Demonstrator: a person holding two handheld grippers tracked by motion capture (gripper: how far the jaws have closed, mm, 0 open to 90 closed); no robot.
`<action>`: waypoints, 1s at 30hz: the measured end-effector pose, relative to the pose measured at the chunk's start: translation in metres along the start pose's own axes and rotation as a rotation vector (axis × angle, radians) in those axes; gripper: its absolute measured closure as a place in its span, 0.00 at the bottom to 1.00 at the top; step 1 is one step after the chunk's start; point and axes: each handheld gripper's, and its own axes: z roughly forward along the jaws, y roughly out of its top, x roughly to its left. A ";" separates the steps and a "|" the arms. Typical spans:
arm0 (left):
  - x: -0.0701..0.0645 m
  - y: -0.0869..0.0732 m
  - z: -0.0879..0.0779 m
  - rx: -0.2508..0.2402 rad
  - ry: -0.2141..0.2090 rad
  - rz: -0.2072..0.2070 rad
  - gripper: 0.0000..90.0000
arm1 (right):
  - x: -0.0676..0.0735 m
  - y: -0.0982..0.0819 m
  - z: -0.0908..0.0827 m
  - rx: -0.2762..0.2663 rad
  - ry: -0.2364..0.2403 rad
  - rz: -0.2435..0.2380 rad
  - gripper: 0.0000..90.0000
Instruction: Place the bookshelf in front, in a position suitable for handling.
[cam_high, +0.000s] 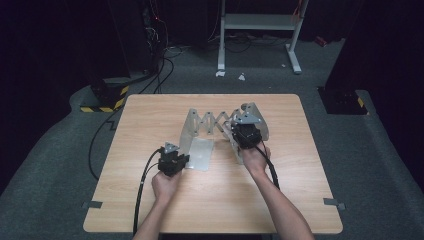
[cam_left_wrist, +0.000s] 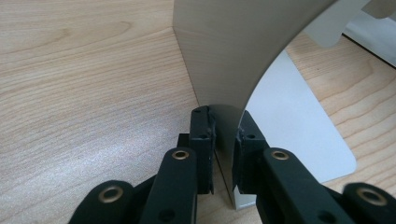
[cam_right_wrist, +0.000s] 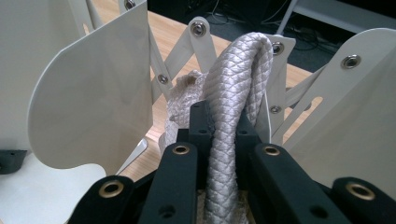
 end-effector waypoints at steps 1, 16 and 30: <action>0.000 0.000 0.000 0.000 0.000 0.000 0.89 | 0.000 0.000 0.001 0.007 -0.001 -0.005 0.93; 0.000 0.000 0.000 0.000 0.000 0.001 0.89 | 0.012 -0.008 0.018 0.048 -0.014 -0.061 0.93; 0.000 0.000 0.000 0.000 -0.002 0.002 0.89 | 0.011 -0.028 0.028 0.091 0.003 -0.041 0.93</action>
